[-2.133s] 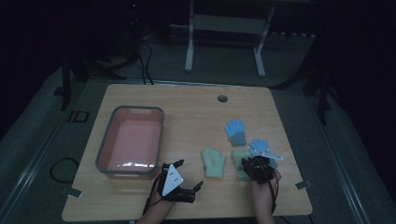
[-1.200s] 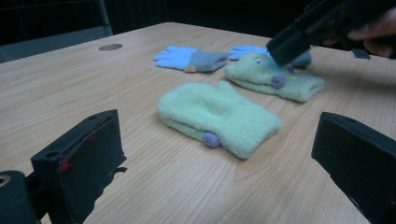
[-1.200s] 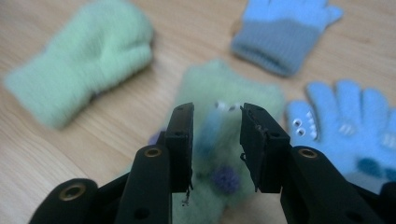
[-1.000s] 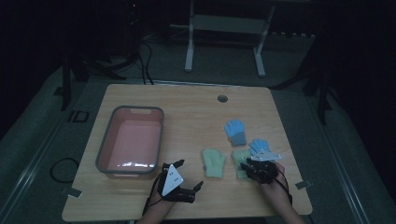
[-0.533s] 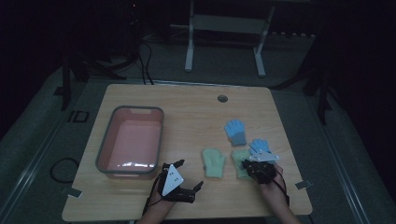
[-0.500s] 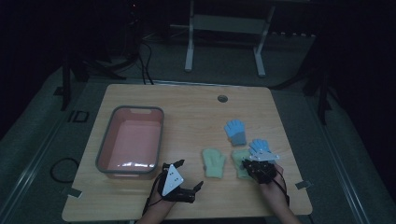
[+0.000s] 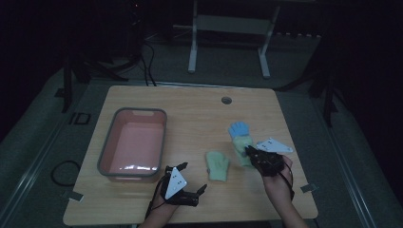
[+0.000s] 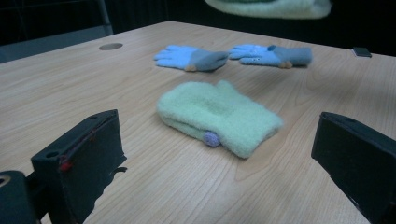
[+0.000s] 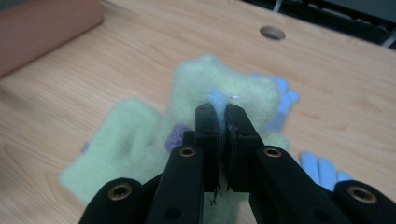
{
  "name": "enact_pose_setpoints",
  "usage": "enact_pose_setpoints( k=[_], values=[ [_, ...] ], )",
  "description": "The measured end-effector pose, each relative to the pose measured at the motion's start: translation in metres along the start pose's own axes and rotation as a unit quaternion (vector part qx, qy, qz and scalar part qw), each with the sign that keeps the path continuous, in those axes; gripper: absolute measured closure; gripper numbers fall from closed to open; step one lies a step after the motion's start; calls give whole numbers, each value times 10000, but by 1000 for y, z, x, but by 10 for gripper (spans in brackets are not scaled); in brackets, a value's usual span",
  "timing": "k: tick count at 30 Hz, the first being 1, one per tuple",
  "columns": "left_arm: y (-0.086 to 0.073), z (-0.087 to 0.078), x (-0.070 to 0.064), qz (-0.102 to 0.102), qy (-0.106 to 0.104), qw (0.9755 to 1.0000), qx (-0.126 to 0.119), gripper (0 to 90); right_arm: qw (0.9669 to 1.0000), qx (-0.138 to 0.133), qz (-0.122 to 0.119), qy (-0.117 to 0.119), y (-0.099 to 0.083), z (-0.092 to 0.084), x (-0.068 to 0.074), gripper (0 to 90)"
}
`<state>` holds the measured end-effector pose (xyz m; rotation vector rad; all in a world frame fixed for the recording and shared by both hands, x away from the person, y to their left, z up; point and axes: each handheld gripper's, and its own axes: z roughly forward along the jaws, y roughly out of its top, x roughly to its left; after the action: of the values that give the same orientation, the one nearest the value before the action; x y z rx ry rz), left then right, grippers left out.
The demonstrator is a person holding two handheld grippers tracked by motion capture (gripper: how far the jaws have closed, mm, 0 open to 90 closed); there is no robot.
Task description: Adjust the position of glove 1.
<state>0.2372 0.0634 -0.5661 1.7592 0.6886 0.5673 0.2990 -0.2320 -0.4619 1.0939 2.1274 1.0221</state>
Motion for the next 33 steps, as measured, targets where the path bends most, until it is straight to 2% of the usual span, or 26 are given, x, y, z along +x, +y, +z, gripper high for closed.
enact_pose_setpoints(
  k=[8, 11, 17, 20, 23, 27, 33],
  values=[
    [0, 0, 0, 4, 3, 10000, 2, 23, 9999, -65, 120, 20, 19, 2, 29, 855],
    [0, 0, 0, -1, -5, 10000, 2, 23, 9998, -55, 179, 119, 21, 6, 40, 854],
    [0, 0, 1, 5, -19, 10000, -1, 23, 9997, 6, 219, 83, 19, 19, 63, 854],
    [0, 0, 1, -9, -29, 10000, 0, 23, 9997, 136, 189, 103, 13, 30, 71, 854],
    [0, 0, 1, -27, -42, 10000, -4, 23, 9994, 267, 202, 99, 6, 39, 75, 854],
    [0, 0, 1, -22, -44, 10000, -3, 23, 9984, 424, 343, 119, -2, 49, 74, 853],
    [0, 0, 1, -5, -46, 10000, 7, 23, 9974, 608, 352, 133, -11, 61, 78, 852]
  ],
)
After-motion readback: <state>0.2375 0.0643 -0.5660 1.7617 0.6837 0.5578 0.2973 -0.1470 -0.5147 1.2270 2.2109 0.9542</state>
